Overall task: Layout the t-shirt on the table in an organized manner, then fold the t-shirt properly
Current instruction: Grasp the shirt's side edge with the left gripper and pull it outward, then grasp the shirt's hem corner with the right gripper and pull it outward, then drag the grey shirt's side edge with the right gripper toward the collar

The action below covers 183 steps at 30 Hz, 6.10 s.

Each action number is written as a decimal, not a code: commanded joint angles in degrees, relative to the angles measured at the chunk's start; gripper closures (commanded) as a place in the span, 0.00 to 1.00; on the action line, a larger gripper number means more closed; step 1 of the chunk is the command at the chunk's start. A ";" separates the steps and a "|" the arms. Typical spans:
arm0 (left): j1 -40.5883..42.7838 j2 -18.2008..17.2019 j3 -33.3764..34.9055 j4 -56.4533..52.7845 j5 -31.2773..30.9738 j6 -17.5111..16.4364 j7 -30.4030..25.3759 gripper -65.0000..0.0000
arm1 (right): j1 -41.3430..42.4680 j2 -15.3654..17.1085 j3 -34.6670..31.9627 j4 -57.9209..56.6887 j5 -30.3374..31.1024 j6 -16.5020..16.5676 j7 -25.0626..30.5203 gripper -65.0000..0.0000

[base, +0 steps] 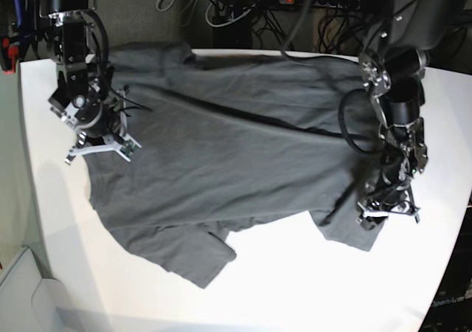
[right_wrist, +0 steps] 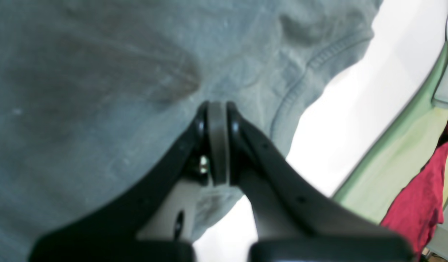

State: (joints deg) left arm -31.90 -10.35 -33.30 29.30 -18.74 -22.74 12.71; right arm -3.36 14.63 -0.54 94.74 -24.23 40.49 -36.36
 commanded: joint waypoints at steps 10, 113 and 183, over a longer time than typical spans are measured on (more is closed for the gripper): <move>-2.17 -5.96 4.60 -6.75 -1.35 7.05 -11.26 0.62 | 0.67 1.94 3.13 1.48 -0.08 -0.49 0.62 1.00; 2.85 -9.12 11.01 -11.32 -19.02 27.88 -7.04 1.00 | 34.87 -8.08 10.69 -62.61 0.10 -0.49 38.25 1.00; 27.90 -3.67 -3.23 40.55 -19.63 27.88 19.95 0.99 | 46.21 -11.25 -2.67 -69.38 0.36 -0.49 29.90 1.00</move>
State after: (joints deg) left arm -3.14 -13.15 -36.32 68.62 -37.76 5.54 33.34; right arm 41.39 2.81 -3.27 24.77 -23.73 40.29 -6.48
